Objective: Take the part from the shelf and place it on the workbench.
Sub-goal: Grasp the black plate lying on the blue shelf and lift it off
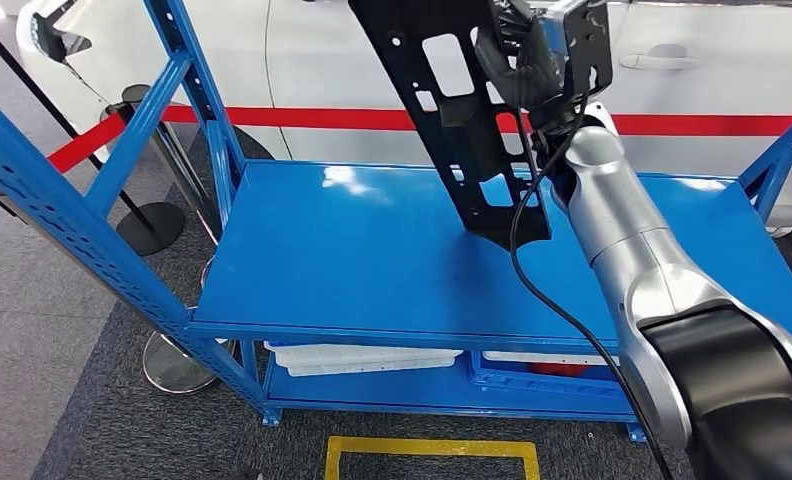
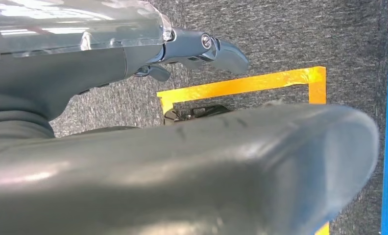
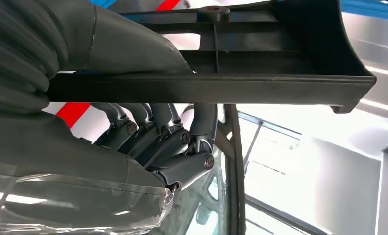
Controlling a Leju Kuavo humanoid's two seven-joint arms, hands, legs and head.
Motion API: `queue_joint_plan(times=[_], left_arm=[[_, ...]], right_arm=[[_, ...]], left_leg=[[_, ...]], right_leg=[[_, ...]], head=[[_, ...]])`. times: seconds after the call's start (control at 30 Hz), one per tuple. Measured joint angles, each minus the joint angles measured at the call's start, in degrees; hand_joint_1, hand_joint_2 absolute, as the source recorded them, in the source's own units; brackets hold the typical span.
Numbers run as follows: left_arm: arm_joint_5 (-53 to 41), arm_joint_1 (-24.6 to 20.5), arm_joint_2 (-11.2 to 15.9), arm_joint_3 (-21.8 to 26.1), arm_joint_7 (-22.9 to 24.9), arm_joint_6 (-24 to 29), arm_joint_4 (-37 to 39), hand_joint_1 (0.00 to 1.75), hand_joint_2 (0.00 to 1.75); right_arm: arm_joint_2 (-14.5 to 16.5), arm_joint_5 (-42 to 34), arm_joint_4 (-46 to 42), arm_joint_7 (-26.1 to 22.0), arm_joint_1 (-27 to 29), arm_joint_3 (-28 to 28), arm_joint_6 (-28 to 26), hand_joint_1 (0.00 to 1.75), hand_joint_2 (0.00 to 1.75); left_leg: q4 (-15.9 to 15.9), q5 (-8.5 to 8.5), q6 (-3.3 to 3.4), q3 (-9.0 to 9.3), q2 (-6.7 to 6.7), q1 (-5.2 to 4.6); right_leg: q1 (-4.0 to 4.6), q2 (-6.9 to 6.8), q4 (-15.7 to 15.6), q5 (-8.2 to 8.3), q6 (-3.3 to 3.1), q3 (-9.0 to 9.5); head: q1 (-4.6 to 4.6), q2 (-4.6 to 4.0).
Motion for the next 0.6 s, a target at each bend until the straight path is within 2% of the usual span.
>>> queue_joint_plan(times=[0.23,0.37,0.6], left_arm=[[1.4,-0.1,0.0,0.0,-4.8,0.4,0.0,0.00,0.00],[1.5,-0.4,-0.1,0.0,-7.8,-1.6,0.0,0.00,1.75],[1.6,-0.5,-0.1,-0.4,-8.6,-4.5,0.0,0.00,1.75]], right_arm=[[-1.3,-12.6,-6.1,-0.9,4.6,-3.4,2.7,1.75,1.75],[-2.3,-14.0,-11.9,-1.0,9.2,-4.4,1.9,1.75,1.75],[-4.1,-13.9,-17.3,-1.2,13.7,-5.8,1.6,1.75,1.75]], left_leg=[[0.0,0.00,0.00,0.00,-0.01,0.00],[0.0,-0.03,0.03,0.01,0.00,0.00],[0.0,-0.04,0.04,0.00,0.01,-0.02]], right_leg=[[0.01,-0.03,0.0,-0.01,0.00,0.00],[0.02,-0.01,0.0,-0.02,0.01,0.00],[-0.01,-0.01,0.0,-0.02,0.01,0.00]], head=[[0.00,0.00],[0.00,0.00],[0.00,0.00]])
